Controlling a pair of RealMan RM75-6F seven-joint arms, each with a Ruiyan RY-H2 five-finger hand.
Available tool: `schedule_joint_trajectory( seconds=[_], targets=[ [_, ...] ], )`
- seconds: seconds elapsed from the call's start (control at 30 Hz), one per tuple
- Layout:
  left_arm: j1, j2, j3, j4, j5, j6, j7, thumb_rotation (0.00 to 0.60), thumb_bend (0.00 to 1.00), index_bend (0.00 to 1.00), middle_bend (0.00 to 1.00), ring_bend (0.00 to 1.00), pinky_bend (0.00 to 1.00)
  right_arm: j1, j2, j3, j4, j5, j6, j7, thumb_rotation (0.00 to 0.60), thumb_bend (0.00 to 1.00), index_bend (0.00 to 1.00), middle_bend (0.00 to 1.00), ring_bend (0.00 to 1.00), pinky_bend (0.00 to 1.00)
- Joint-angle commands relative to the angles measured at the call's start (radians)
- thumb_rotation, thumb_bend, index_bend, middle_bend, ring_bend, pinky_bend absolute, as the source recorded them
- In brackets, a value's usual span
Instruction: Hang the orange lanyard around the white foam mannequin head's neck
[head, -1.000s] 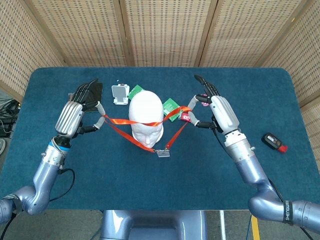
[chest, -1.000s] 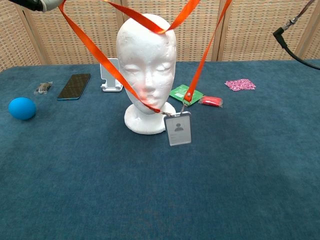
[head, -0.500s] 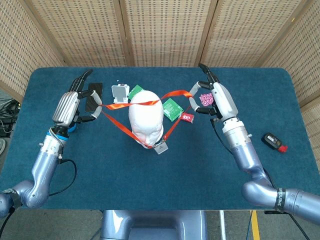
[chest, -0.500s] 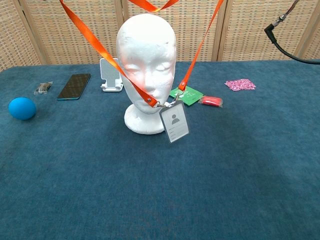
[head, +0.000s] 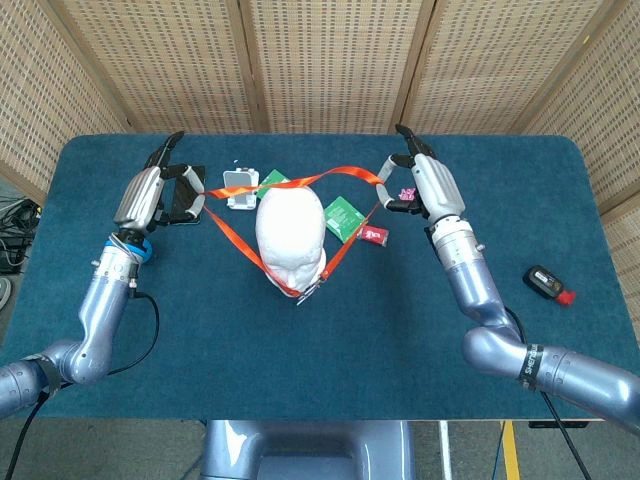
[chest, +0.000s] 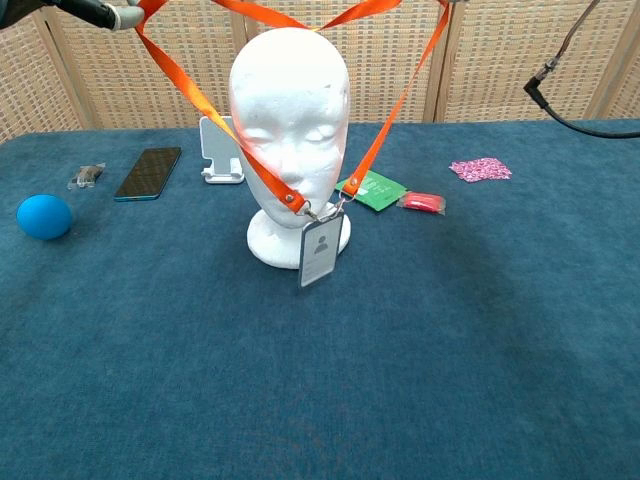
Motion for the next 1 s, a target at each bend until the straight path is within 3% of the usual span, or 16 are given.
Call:
schedule_joint_trajectory(
  seconds=[0.03,0.1,0.17,0.2,0.3,0.37,0.5,0.73,1.0],
  targets=[
    [-0.016,-0.029,0.007,0.048,-0.019,-0.032,-0.013,0.600,0.42,0.64,0.00,0.00,0.00,0.024,-0.032,-0.017,0.057,0.026,-0.029,-0.024,0.600,0.66,0.78,0.05,0.00,0.00],
    [-0.021,-0.046,0.014,0.076,-0.022,-0.046,-0.020,0.600,0.41,0.45,0.00,0.00,0.00,0.033,-0.047,-0.026,0.085,0.038,-0.046,-0.032,0.600,0.62,0.68,0.05,0.00,0.00],
    [-0.024,-0.059,0.022,0.100,-0.019,-0.057,-0.023,0.600,0.39,0.11,0.00,0.00,0.00,0.037,-0.056,-0.034,0.104,0.035,-0.056,-0.038,0.600,0.50,0.45,0.04,0.00,0.00],
    [-0.026,-0.065,0.027,0.112,-0.016,-0.065,-0.025,0.600,0.35,0.02,0.00,0.00,0.00,0.038,-0.061,-0.039,0.114,0.028,-0.061,-0.040,0.600,0.40,0.30,0.03,0.00,0.00],
    [-0.028,-0.074,0.035,0.139,-0.020,-0.093,-0.039,0.600,0.21,0.00,0.00,0.00,0.00,0.038,-0.068,-0.053,0.138,0.020,-0.077,-0.043,0.600,0.21,0.08,0.01,0.00,0.00],
    [-0.030,-0.079,0.037,0.152,-0.025,-0.104,-0.042,0.600,0.13,0.00,0.00,0.00,0.00,0.037,-0.072,-0.057,0.150,0.021,-0.079,-0.046,0.600,0.17,0.02,0.00,0.00,0.00],
    [-0.021,-0.082,0.041,0.163,0.004,-0.091,-0.057,0.600,0.02,0.00,0.00,0.00,0.00,0.027,-0.070,-0.062,0.149,0.017,-0.058,-0.058,0.600,0.16,0.00,0.00,0.00,0.00],
    [0.020,-0.051,0.066,0.139,0.092,-0.020,-0.057,0.600,0.01,0.00,0.00,0.00,0.00,-0.006,-0.034,-0.062,0.082,-0.011,-0.010,-0.068,0.600,0.16,0.00,0.00,0.00,0.00],
    [0.134,0.001,0.156,0.111,0.233,0.149,-0.004,0.600,0.01,0.00,0.00,0.00,0.00,-0.111,0.064,-0.110,-0.049,-0.106,0.064,-0.066,0.600,0.17,0.00,0.00,0.00,0.00]
  ],
)
